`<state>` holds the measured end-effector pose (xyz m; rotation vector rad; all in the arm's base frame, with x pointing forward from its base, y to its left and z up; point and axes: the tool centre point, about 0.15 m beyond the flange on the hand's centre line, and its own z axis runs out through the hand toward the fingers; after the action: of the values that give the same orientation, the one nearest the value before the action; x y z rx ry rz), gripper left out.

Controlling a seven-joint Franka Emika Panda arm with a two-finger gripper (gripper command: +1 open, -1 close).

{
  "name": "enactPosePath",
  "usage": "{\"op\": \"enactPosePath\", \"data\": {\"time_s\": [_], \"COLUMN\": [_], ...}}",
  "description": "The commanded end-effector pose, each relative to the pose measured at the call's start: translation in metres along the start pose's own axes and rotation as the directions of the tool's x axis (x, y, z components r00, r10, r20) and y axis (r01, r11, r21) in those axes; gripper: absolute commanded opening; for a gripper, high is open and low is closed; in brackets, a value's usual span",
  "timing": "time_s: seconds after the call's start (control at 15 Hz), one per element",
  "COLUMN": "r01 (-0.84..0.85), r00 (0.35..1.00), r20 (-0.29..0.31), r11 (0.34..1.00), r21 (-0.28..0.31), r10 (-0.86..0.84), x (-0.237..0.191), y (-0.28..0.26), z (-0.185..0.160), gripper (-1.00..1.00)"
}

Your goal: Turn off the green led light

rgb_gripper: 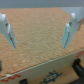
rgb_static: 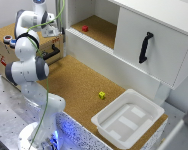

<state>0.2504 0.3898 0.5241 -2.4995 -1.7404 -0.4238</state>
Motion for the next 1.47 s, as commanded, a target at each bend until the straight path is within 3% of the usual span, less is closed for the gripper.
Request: {"op": "enactPosePath", "data": {"time_s": [0.0, 0.13, 0.2, 1.4], "r01": [0.140, 0.131, 0.128, 0.190], "r00": [0.974, 0.976, 0.978, 0.968], "r20": [0.188, 0.180, 0.173, 0.151], "r11": [0.987, 0.990, 0.990, 0.979], "r21": [-0.078, -0.056, -0.053, 0.076], "r10": [-0.123, -0.119, -0.118, -0.200], "x": [0.025, 0.022, 0.020, 0.028], "y": [-0.059, -0.073, -0.078, -0.096], "z": [-0.022, -0.020, -0.017, 0.025], "gripper": [1.00, 1.00, -1.00, -1.00]}}
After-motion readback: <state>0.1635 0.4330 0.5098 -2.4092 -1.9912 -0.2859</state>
